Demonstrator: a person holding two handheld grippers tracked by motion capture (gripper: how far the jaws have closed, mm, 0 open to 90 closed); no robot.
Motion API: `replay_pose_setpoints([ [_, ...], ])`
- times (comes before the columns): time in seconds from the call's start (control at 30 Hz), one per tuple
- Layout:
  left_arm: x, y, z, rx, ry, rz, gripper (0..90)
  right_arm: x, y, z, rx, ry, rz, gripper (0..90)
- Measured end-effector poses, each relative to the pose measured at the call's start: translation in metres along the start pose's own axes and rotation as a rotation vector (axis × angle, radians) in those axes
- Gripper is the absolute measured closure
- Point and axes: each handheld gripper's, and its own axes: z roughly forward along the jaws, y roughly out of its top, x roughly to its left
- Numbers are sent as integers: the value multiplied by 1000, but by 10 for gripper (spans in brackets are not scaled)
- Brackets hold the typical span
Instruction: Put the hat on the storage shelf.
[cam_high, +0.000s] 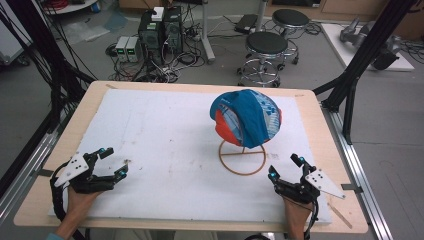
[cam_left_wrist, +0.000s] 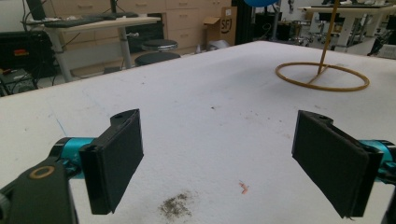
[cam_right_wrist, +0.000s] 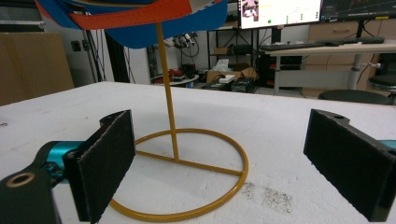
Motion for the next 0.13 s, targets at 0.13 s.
replay_pose_setpoints([
  [0.13, 0, 0, 0, -1, 13, 0, 168, 0, 0, 0, -2, 0, 2, 80],
])
